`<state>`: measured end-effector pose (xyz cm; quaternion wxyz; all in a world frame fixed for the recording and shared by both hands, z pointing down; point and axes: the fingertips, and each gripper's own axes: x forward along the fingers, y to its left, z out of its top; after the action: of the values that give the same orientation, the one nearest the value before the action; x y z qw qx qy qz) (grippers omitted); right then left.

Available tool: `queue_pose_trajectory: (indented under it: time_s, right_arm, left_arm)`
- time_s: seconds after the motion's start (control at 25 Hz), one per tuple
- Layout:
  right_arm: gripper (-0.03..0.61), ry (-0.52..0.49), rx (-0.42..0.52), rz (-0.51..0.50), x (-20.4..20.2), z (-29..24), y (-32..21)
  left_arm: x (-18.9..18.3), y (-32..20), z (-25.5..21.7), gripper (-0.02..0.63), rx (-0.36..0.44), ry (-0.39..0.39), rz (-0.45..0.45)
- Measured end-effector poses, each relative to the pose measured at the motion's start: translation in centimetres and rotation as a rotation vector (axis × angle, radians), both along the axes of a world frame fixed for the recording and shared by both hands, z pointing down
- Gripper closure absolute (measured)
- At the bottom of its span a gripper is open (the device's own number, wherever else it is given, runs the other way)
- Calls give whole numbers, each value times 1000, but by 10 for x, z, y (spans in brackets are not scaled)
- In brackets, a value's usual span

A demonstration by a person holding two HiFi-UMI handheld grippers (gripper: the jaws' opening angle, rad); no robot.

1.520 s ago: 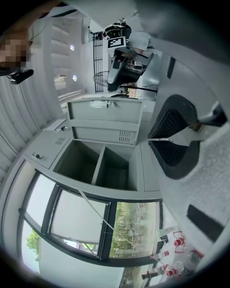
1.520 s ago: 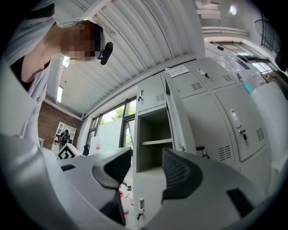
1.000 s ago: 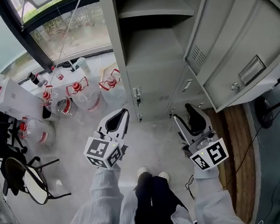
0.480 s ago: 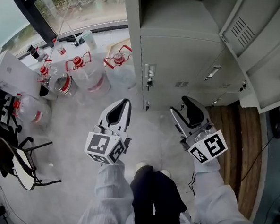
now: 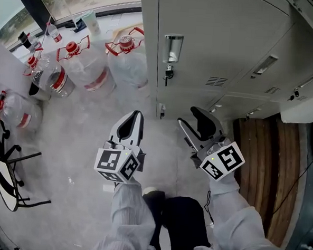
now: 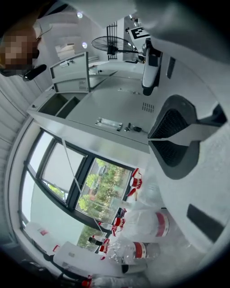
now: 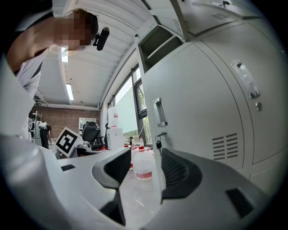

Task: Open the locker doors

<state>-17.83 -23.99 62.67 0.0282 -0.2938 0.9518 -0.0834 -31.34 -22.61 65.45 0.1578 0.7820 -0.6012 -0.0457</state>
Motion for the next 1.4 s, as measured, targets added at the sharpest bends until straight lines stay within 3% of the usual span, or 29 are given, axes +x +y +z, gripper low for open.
queue_pose_trajectory:
  time_s: [0.52, 0.64, 1.0, 1.4]
  right_arm:
    - [376, 19, -45, -29, -16, 165, -39]
    - [376, 35, -30, -50, -20, 193, -39]
    - [376, 115, -38, -98, -39, 274, -43]
    - [376, 158, -19, -6, -63, 320, -62]
  left_arm:
    - [-13, -47, 133, 595, 26, 9, 0]
    - [-12, -56, 156, 595, 8, -24, 13]
    - [0, -61, 171, 595, 31, -72, 62]
    - [1, -52, 190, 595, 1, -80, 77]
